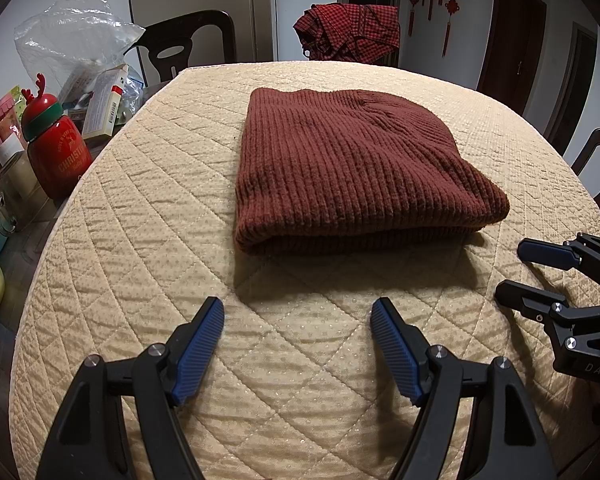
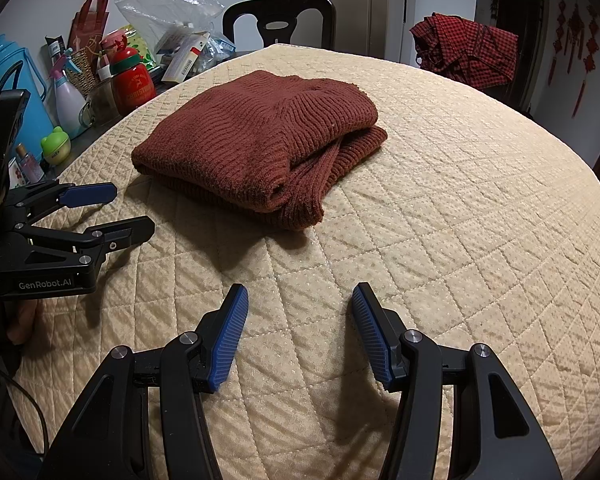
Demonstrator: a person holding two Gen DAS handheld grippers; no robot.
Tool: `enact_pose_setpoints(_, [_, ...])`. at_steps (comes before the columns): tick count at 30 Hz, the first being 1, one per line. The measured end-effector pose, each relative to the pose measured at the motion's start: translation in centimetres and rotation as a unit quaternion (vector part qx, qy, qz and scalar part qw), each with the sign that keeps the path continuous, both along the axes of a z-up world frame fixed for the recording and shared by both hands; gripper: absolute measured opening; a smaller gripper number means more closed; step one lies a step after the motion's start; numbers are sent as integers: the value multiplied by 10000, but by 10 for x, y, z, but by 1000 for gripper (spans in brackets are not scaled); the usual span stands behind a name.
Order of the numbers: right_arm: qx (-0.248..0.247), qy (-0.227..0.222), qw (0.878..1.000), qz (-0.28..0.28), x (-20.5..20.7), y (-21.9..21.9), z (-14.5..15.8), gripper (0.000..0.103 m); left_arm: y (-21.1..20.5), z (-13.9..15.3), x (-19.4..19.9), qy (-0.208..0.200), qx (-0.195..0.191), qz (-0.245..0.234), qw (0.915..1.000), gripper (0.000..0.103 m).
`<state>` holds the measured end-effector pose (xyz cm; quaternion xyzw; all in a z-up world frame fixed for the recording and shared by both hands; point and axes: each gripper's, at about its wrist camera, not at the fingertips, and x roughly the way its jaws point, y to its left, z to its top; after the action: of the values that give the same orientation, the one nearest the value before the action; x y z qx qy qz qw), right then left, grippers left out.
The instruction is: Fold small clothes
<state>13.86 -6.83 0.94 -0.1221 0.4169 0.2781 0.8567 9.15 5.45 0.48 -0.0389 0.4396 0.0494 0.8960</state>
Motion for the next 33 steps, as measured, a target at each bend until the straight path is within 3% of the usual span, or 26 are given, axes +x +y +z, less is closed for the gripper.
enact_pose_setpoints(33, [2,1,10000,0,0,-1,0,55,2,-1,1,13,-6,12,10000,83])
